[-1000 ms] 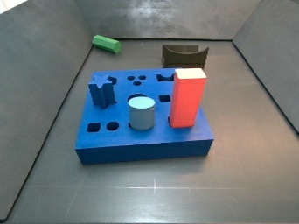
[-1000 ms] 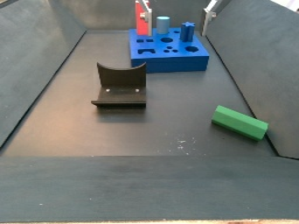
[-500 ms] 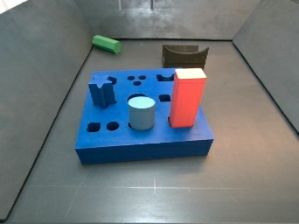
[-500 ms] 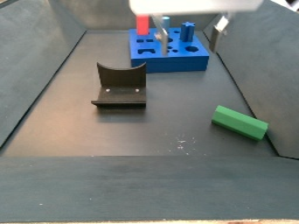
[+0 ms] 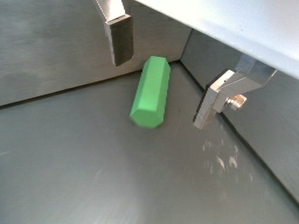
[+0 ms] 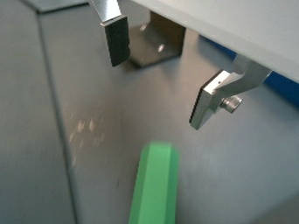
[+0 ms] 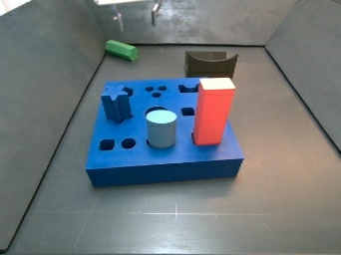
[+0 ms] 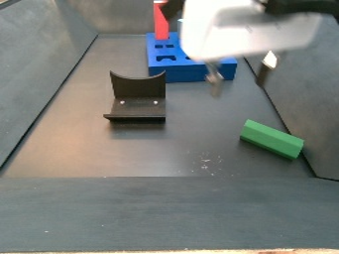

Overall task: Pick up the hexagon object. Move up. Place the hexagon object on the fixture. Regrasp the hexagon object. Move to above the board. Insert the hexagon object.
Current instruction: Pick up the hexagon object.

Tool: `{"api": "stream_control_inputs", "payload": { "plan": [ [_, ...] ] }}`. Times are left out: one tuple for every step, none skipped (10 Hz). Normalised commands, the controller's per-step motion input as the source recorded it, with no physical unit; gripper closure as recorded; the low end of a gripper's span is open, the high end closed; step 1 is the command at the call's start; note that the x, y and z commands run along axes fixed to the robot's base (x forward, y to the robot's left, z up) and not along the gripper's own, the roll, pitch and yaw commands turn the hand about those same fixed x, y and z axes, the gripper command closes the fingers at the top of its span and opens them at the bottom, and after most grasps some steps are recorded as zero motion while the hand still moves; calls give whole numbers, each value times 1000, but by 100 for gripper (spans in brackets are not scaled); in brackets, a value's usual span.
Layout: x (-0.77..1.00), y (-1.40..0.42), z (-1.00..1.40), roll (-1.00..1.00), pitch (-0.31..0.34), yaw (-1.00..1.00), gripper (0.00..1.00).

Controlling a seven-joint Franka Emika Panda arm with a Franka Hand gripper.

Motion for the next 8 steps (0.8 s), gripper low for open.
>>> {"api": "stream_control_inputs", "payload": {
  "plan": [
    [-474, 574, -1000, 0, -4, 191, 0],
    [-137, 380, -997, -20, 0, 200, 0],
    [0, 186, -946, -84, 0, 297, 0],
    [154, 0, -814, -153, 40, 314, 0],
    [123, 0, -766, -151, 80, 209, 0],
    [11, 0, -809, -123, 84, 131, 0],
    [17, 0, -880, -96, 69, 137, 0],
    [0, 0, -943, -69, 56, 129, 0]
  ]
}}
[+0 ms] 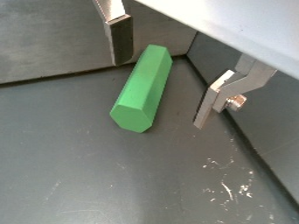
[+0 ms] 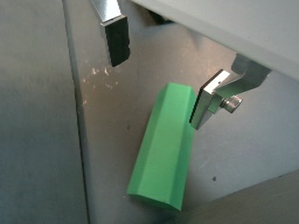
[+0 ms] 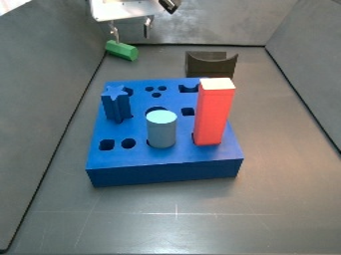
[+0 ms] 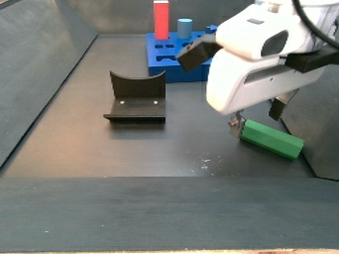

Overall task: Pick up the hexagon object. Move up. Place the hexagon object on the fixture. Regrasp the hexagon object. Move to above the board. Insert the hexagon object.
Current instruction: Pick up the hexagon object.

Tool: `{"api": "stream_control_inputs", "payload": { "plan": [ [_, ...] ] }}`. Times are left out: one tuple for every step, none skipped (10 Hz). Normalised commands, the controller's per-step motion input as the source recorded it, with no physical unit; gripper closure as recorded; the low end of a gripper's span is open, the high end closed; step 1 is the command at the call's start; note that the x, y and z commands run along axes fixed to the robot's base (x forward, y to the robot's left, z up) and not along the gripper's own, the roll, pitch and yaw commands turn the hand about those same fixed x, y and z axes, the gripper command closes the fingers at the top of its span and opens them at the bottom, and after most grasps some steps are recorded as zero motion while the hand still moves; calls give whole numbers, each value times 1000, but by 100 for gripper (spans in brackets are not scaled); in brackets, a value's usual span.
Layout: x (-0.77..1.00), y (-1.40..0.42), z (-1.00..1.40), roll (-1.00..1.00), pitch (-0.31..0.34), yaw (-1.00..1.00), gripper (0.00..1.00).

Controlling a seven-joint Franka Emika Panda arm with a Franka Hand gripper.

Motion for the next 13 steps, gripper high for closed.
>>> {"api": "stream_control_inputs", "payload": {
  "plan": [
    [0, -71, -1000, -44, 27, 171, 0],
    [0, -91, -1000, -30, 20, 189, 0],
    [0, -114, -1000, -17, 6, 194, 0],
    [0, -157, -1000, -7, 6, 206, 0],
    [-123, -34, -349, 91, 124, 140, 0],
    [-6, 0, -80, 53, 57, 0, 0],
    [-386, 0, -249, 0, -323, -89, 0],
    [-466, 0, -280, 0, -496, 0, 0],
    [-291, 0, -431, 0, -420, 0, 0],
    [-186, 29, -471, -40, -360, 0, 0],
    [0, 23, -194, 0, 0, 0, 0],
    [226, 0, -291, 19, 0, 11, 0],
    [303, 0, -477, 0, 0, 9, 0]
  ]
}}
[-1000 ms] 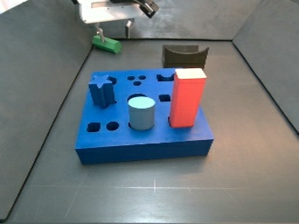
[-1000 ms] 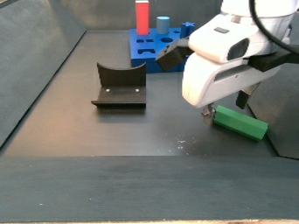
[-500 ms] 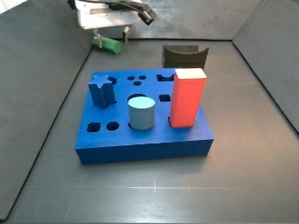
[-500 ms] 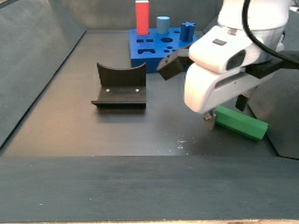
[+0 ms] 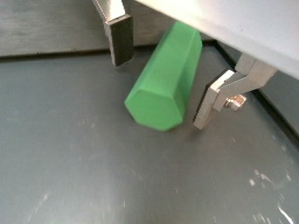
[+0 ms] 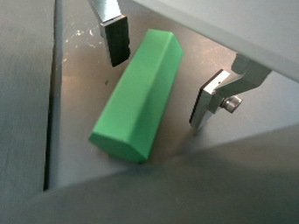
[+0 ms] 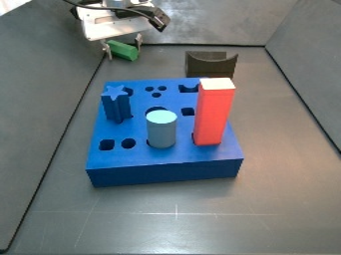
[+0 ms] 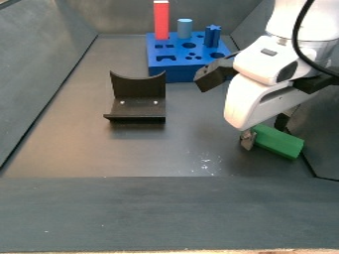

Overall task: Pick up the hexagon object. Move up. Place the hexagon object on the fixture. Regrasp the hexagon object. Move to above the board. Insert the hexagon object.
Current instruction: Pick up the hexagon object.

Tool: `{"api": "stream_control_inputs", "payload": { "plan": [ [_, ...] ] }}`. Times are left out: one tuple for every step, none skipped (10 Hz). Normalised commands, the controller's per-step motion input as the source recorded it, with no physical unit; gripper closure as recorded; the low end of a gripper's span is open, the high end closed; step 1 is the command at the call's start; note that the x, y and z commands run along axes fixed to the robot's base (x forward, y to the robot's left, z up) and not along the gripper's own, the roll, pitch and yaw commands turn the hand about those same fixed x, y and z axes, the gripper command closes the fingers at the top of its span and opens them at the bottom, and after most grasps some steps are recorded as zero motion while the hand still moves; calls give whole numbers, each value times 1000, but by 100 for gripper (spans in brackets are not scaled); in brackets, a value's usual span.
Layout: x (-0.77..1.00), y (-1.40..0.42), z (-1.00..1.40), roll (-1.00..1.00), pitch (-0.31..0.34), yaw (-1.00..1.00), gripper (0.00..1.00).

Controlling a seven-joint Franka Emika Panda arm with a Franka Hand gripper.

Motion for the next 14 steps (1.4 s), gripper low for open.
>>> {"api": "stream_control_inputs", "payload": {
  "plan": [
    [157, 0, -554, -74, 0, 0, 0],
    [94, 0, -509, -156, -21, 0, 0],
    [0, 34, -231, -150, -106, 0, 0],
    [0, 0, 0, -7, -39, 0, 0],
    [0, 0, 0, 0, 0, 0, 0],
    [0, 0, 0, 0, 0, 0, 100],
    [0, 0, 0, 0, 0, 0, 100],
    [0, 0, 0, 0, 0, 0, 100],
    [0, 0, 0, 0, 0, 0, 100],
    [0, 0, 0, 0, 0, 0, 100],
    [0, 0, 0, 0, 0, 0, 100],
    [0, 0, 0, 0, 0, 0, 100],
    [0, 0, 0, 0, 0, 0, 100],
    [0, 0, 0, 0, 0, 0, 100]
  ]
}}
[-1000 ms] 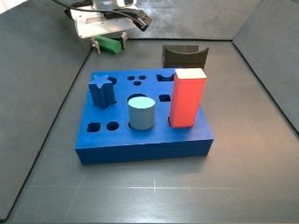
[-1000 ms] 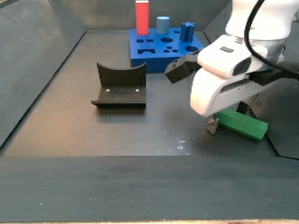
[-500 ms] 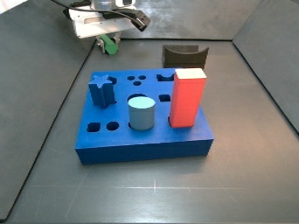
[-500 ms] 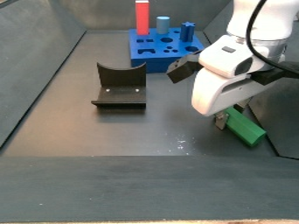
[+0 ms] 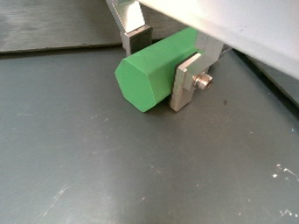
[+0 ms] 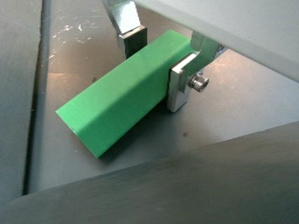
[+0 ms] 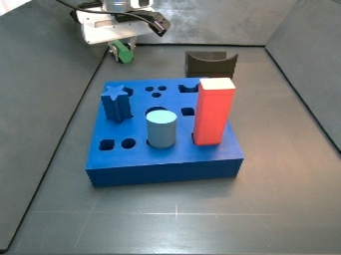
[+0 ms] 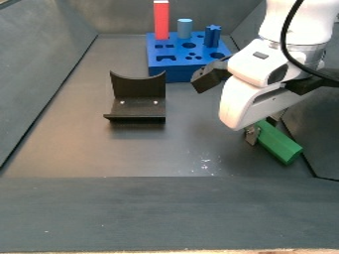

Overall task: Pick up the hexagon object. Move up. Place the hexagon object on the fixture. Regrasp the hexagon object. Move to above the board. Insert the hexagon object.
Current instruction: Pick up the hexagon object, then move up.

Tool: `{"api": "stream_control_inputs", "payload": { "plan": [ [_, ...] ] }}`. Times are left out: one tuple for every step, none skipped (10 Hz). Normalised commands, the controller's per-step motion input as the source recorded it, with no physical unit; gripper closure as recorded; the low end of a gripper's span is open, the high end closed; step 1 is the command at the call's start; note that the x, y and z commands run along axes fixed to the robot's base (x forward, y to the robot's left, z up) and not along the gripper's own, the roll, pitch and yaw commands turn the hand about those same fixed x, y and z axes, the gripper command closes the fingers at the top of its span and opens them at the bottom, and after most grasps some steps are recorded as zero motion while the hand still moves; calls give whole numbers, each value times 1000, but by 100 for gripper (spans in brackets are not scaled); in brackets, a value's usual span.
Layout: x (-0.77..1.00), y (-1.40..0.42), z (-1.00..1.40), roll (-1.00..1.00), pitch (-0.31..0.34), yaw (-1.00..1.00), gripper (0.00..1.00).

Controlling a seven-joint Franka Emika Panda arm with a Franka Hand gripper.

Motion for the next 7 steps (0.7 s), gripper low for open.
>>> {"api": "stream_control_inputs", "payload": {
  "plan": [
    [0, 0, 0, 0, 0, 0, 100],
    [0, 0, 0, 0, 0, 0, 100],
    [0, 0, 833, 0, 0, 0, 100],
    [-3, 23, 829, 5, 2, -29, 100],
    [-28, 29, 729, 23, 28, -43, 100],
    [-29, 20, 623, 44, 49, -46, 100],
    [-25, 13, 515, 67, 66, -44, 100]
  ]
}}
